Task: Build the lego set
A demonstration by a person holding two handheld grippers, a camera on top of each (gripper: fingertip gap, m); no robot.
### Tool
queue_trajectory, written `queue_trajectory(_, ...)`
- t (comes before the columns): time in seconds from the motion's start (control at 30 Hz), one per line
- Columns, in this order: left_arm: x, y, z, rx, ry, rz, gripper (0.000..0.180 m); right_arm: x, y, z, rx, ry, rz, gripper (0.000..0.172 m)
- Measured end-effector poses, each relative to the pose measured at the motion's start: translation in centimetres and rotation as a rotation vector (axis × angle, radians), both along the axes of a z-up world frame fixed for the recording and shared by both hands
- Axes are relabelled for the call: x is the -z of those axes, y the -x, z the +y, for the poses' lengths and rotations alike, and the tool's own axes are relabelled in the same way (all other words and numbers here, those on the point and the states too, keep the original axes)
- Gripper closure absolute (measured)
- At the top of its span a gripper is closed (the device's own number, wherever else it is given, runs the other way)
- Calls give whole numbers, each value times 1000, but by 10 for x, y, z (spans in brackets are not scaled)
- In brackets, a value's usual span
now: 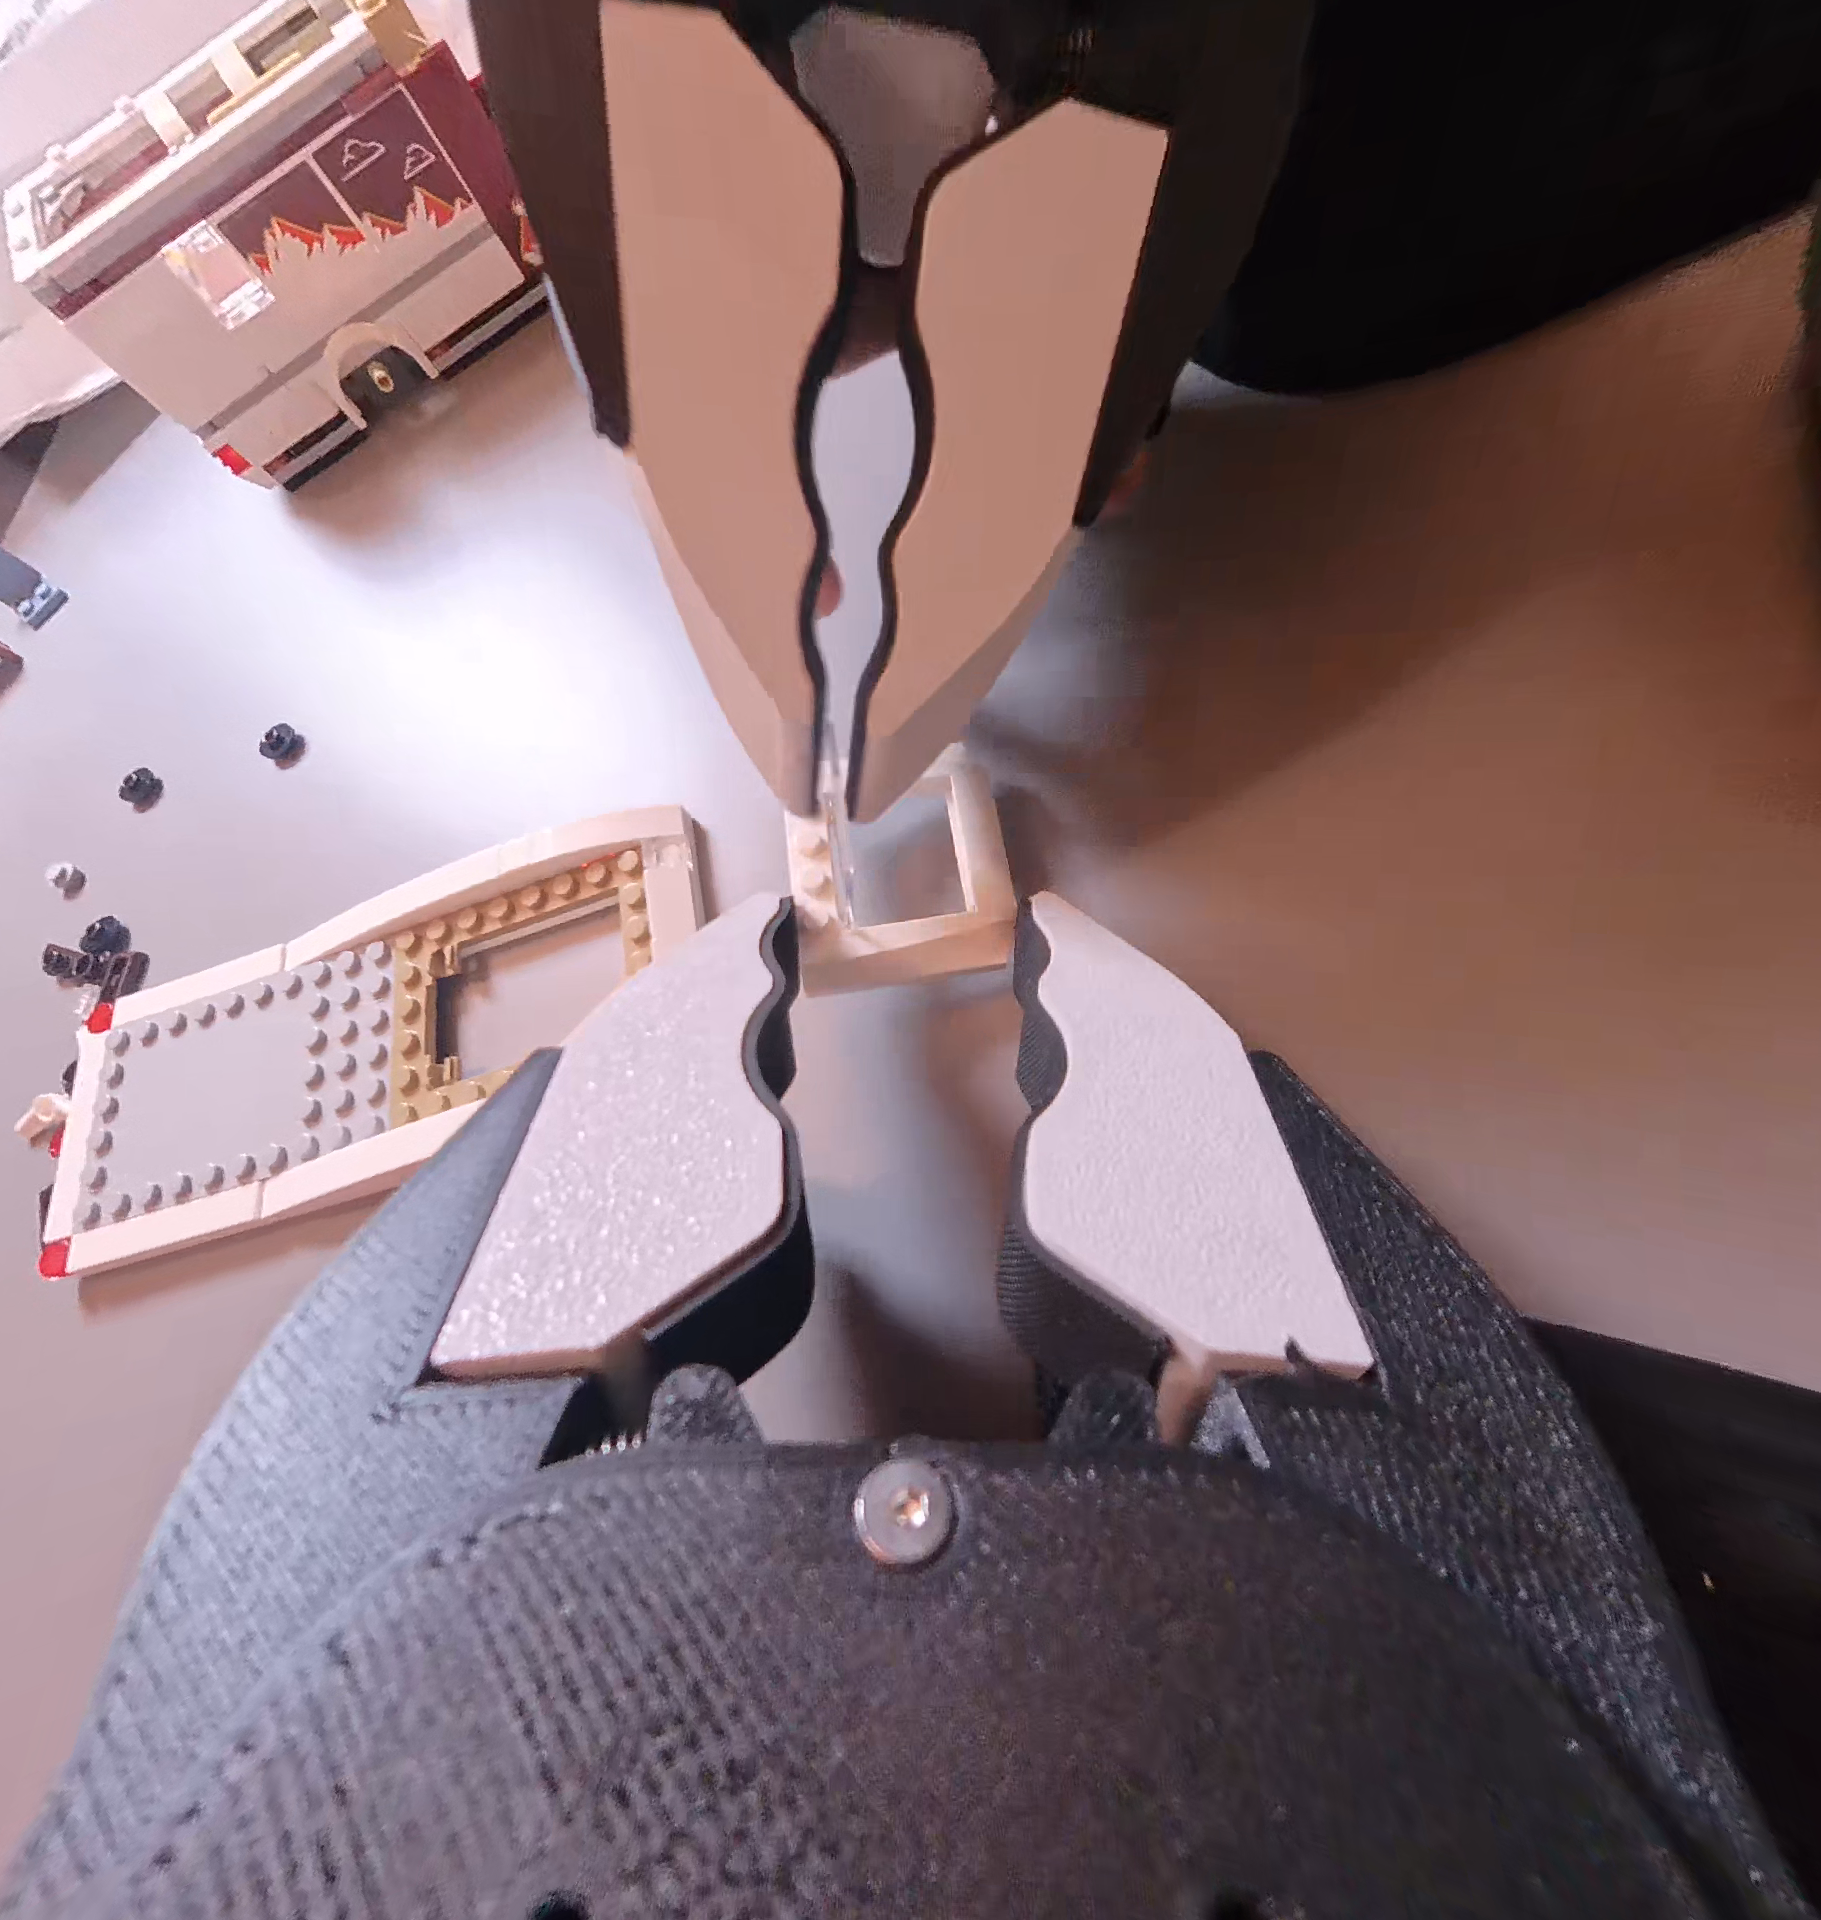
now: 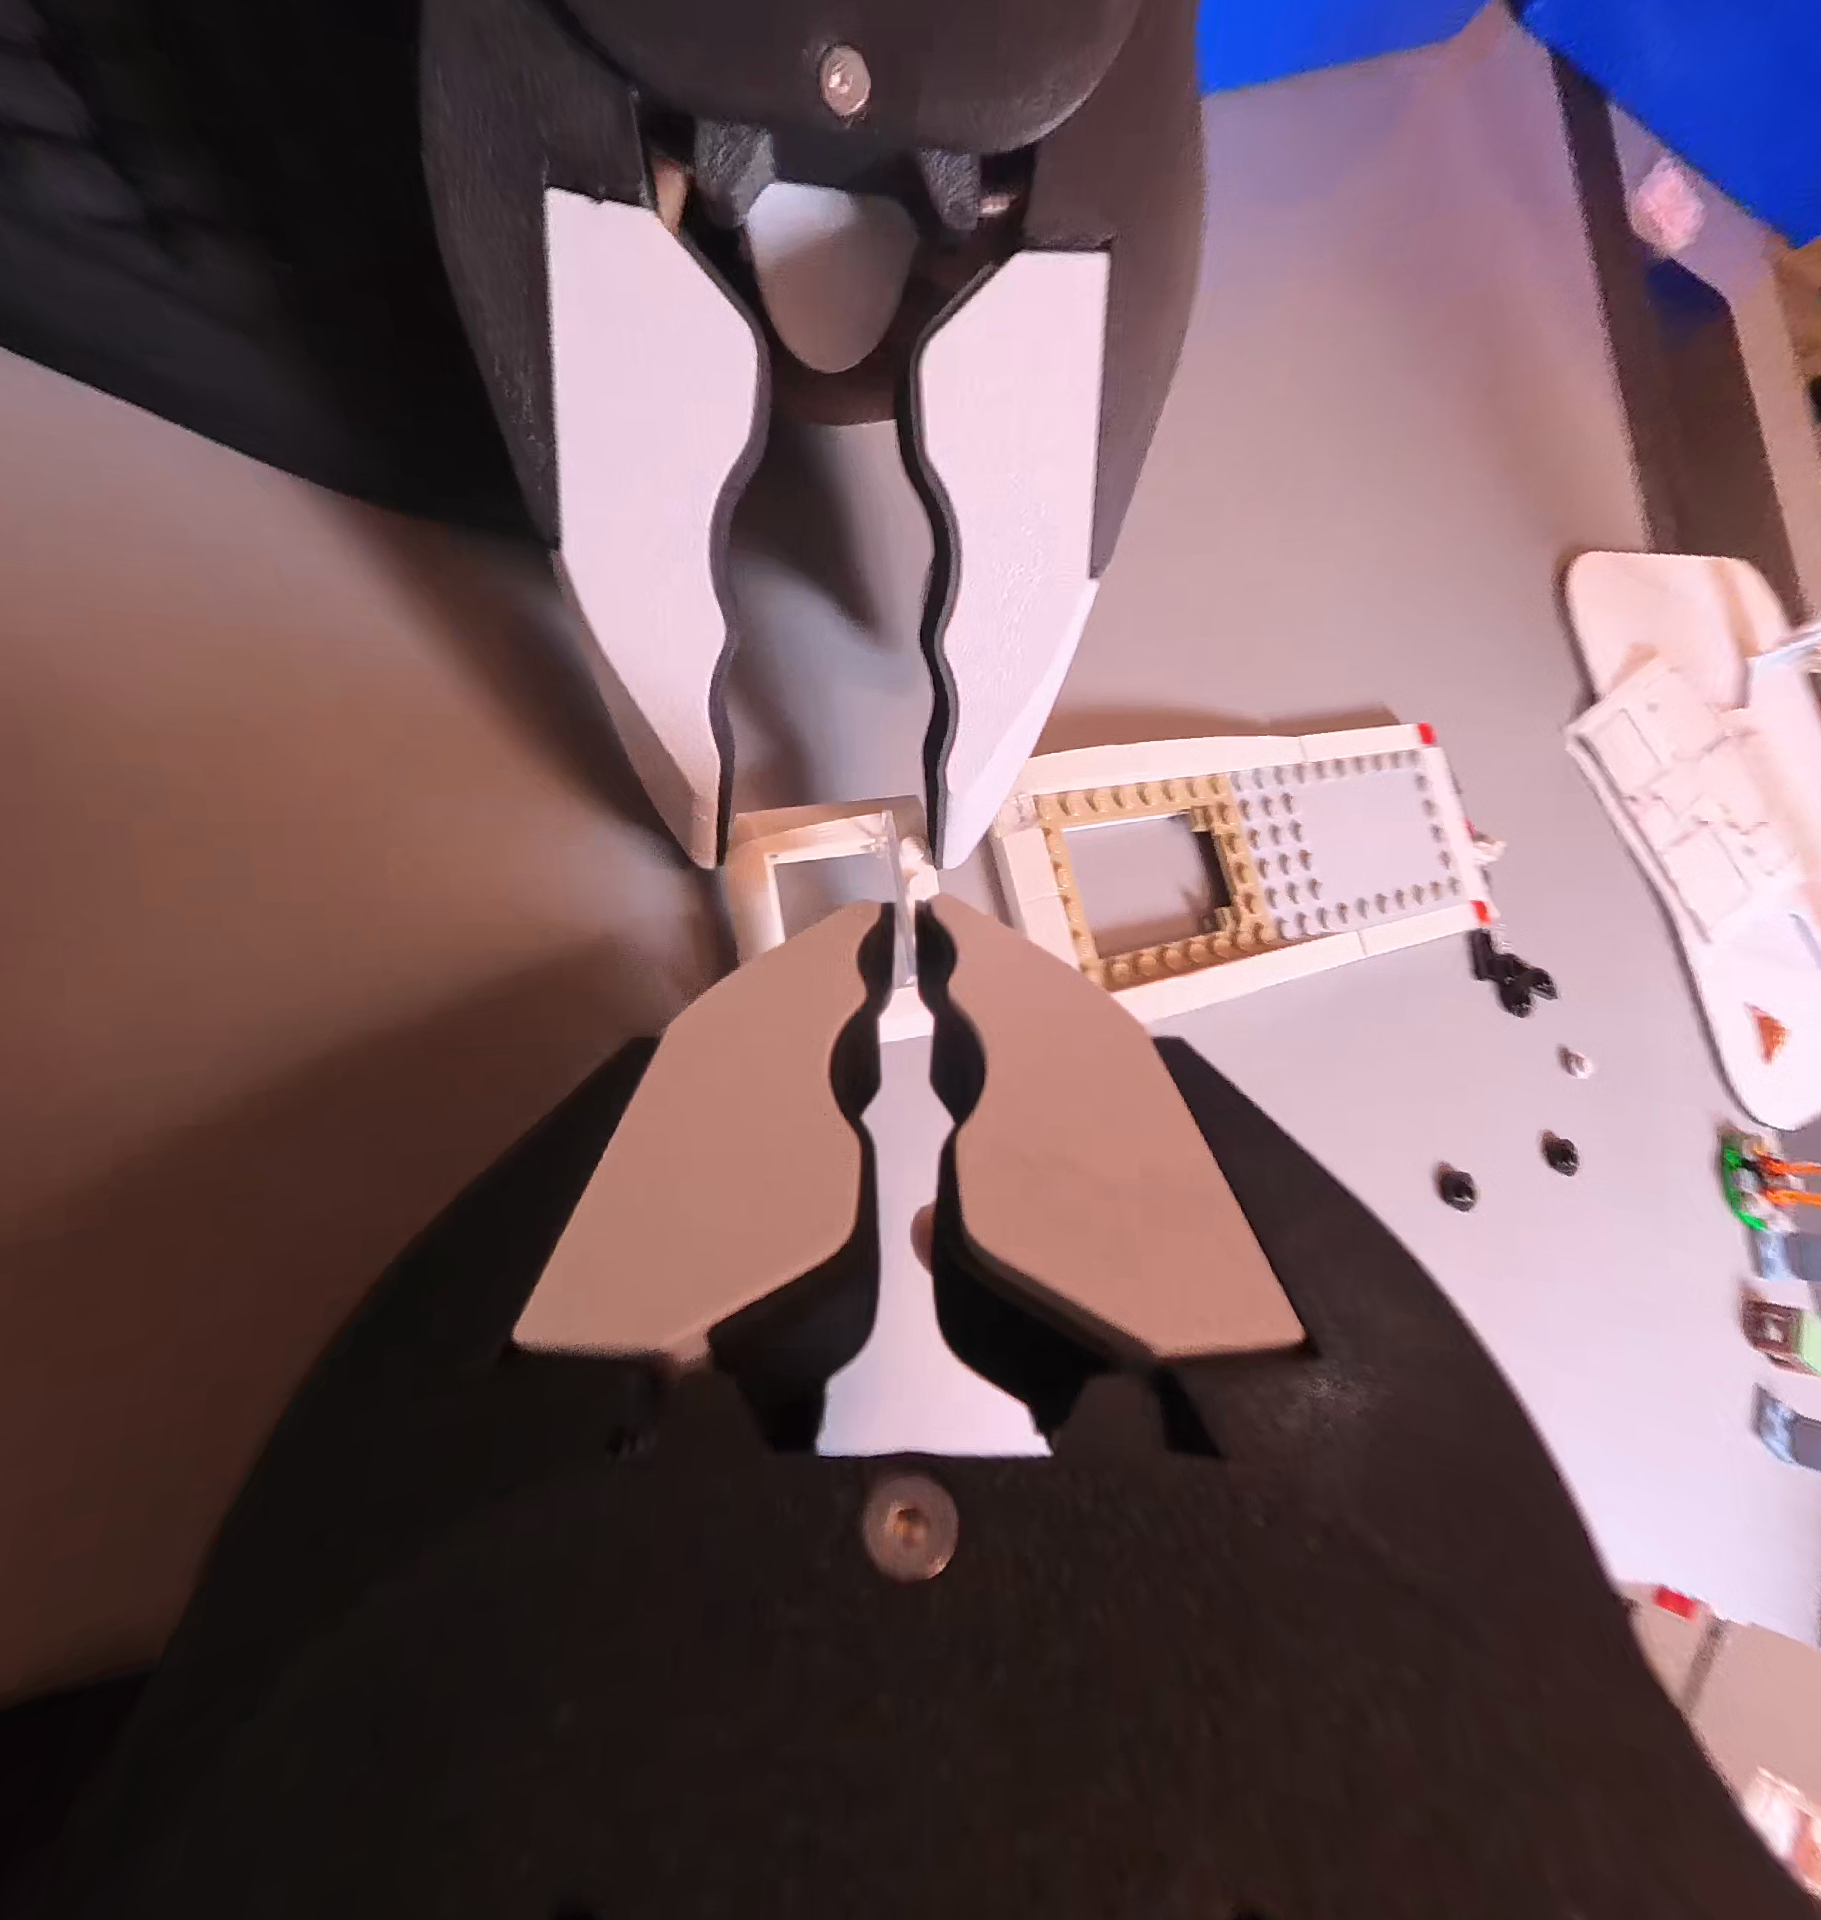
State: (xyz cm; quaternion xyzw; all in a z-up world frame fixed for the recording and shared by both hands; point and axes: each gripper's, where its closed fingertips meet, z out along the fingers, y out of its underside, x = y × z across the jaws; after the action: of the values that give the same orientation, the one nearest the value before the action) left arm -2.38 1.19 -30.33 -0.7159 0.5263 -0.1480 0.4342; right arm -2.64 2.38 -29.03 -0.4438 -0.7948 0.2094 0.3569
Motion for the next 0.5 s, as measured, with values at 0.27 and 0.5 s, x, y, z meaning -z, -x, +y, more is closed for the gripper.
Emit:
queue_trajectory(0.27, 0, 1, 0, 13, -83, 67, 140, 0, -1, 1, 82, 264, -21, 168)
queue_trajectory(0.5, -2, 1, 1, 0, -64, 29, 140, -2, 1, 2, 82, 208, 4, 167)
